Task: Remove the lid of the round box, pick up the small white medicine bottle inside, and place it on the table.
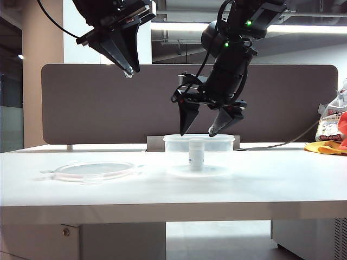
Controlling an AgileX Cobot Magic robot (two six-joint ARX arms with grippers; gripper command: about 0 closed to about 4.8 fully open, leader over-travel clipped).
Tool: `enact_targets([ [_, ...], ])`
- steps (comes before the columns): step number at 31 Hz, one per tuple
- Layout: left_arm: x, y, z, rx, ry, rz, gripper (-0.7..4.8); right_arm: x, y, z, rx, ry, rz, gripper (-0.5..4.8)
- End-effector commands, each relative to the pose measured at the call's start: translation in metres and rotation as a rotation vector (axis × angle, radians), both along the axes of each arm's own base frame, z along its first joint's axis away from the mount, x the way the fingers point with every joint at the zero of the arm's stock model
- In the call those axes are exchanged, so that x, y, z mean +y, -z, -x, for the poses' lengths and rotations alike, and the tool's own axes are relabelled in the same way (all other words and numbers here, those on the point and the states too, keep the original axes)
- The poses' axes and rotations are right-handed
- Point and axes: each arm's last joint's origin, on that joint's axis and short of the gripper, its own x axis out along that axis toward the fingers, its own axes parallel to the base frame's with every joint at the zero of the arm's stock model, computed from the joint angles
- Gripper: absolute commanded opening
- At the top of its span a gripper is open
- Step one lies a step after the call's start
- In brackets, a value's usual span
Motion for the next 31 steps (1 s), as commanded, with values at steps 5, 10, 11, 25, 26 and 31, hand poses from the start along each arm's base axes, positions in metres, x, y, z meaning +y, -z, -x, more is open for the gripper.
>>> enact_targets([
  [5,0.001,-0.003,0.001,-0.016,0.005,0.003,0.89,0.001,0.007,0.000,0.046,0.009,-0.007,3.52],
  [10,0.001,-0.003,0.001,-0.014,0.005,0.003,0.89,0.003,0.015,-0.001,0.069,-0.003,-0.014,3.22],
  [11,0.001,-0.003,0.001,-0.012,0.005,0.002,0.89,0.003,0.015,-0.001,0.069,-0.003,-0.014,3.22],
  [25,0.001,-0.003,0.001,-0.006,0.005,-0.001,0.89,0.004,0.014,-0.004,0.040,-0.001,-0.024,2.47],
  [26,0.001,-0.002,0.001,-0.005,0.005,-0.002,0.89,0.004,0.014,-0.004,0.039,-0.001,-0.024,2.18],
  [31,0.001,-0.002,0.002,-0.003,0.004,-0.003,0.89,0.004,0.014,-0.004,0.038,0.000,-0.023,1.92],
])
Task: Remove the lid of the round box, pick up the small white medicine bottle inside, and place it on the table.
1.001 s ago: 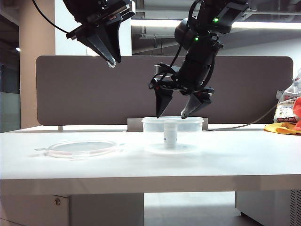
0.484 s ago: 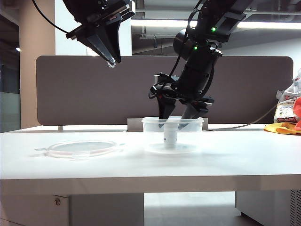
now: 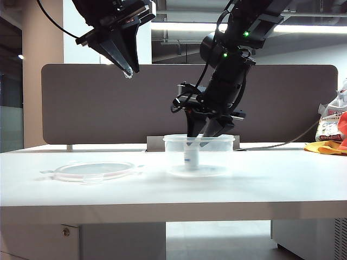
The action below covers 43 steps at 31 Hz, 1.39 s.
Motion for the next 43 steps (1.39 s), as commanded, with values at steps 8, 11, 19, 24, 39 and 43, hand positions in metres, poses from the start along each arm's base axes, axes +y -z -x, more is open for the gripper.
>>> enact_targets([
  [8,0.001,-0.002,0.002,0.001,0.005,-0.004,0.89,0.001,-0.004,-0.001,-0.025,0.000,-0.012,1.30],
  [11,0.001,-0.002,0.003,0.007,0.005,-0.007,0.89,0.002,-0.005,-0.001,-0.035,-0.002,-0.019,2.09],
  [19,0.002,-0.002,0.003,0.012,0.005,-0.009,0.89,0.003,-0.006,-0.004,-0.060,-0.002,-0.031,3.07],
  [24,0.002,-0.002,0.003,0.012,0.005,-0.009,0.89,0.005,-0.008,-0.008,-0.117,0.001,-0.055,3.06],
  [39,0.002,-0.001,0.003,0.018,0.004,-0.014,0.89,0.008,0.014,-0.018,-0.113,0.013,-0.047,3.06],
  [43,0.002,-0.001,0.003,0.019,0.004,-0.014,0.89,0.008,0.013,-0.020,-0.144,0.044,-0.031,3.06],
])
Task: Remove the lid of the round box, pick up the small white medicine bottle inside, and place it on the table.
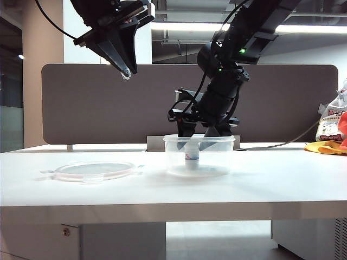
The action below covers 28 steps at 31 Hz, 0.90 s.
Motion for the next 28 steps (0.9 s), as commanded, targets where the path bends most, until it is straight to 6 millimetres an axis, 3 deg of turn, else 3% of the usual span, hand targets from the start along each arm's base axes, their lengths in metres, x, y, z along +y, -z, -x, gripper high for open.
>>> enact_targets([
  [1,0.001,-0.003,0.001,-0.010,0.004,0.000,0.89,0.000,-0.005,-0.003,-0.051,0.025,-0.003,3.05],
  [3,0.001,-0.003,0.001,-0.009,0.004,-0.001,0.89,0.001,-0.006,-0.003,-0.055,0.025,-0.005,2.95],
  [7,0.001,-0.003,0.001,-0.009,0.004,-0.001,0.89,0.001,-0.005,-0.003,-0.055,0.025,-0.005,1.95],
  [12,0.001,-0.003,0.001,-0.008,0.004,-0.001,0.89,0.001,-0.006,-0.003,-0.056,0.024,-0.006,1.46],
  [21,0.001,-0.002,0.001,-0.005,0.004,-0.003,0.89,0.000,-0.008,-0.002,-0.054,0.024,-0.005,1.46],
  [28,0.001,-0.003,0.001,-0.010,0.003,-0.001,0.89,-0.004,-0.040,0.004,-0.134,0.013,-0.013,1.46],
])
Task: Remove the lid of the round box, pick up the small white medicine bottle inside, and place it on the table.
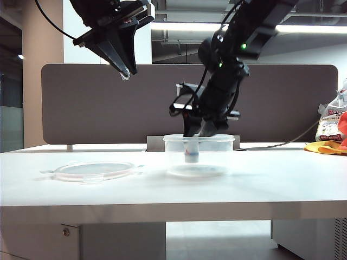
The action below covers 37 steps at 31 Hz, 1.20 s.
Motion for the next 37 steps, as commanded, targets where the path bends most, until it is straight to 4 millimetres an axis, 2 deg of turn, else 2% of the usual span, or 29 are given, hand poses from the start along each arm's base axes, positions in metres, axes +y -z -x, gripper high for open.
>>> enact_targets([
  [1,0.001,-0.003,0.000,-0.019,0.004,0.004,0.89,-0.004,-0.033,0.004,-0.102,-0.003,-0.008,1.46],
  [6,0.001,-0.003,0.000,-0.018,0.004,0.004,0.89,-0.018,-0.062,0.010,-0.186,0.037,0.037,1.46],
  [10,0.002,-0.007,0.005,-0.008,0.006,0.010,0.89,-0.038,-0.073,0.010,-0.183,0.074,0.049,1.46],
  [14,0.002,-0.019,0.016,-0.004,0.050,0.081,0.89,-0.065,-0.070,0.005,-0.123,0.129,0.072,1.46],
  [17,0.003,-0.036,0.026,-0.032,0.117,0.201,0.89,-0.085,-0.066,0.002,-0.076,0.178,0.084,1.46],
  [21,0.005,-0.070,0.037,-0.189,0.176,0.375,0.88,-0.108,-0.065,-0.003,-0.045,0.240,0.061,1.46],
  [27,0.006,-0.106,0.054,-0.428,0.209,0.447,0.87,-0.127,-0.062,-0.005,0.006,0.281,0.033,1.46],
  [31,0.008,-0.114,0.058,-0.477,0.205,0.456,0.87,-0.129,-0.052,-0.008,0.037,0.285,0.044,1.46],
  [37,0.008,-0.112,0.058,-0.464,0.190,0.439,0.88,-0.131,-0.027,-0.013,0.128,0.284,0.064,1.47],
])
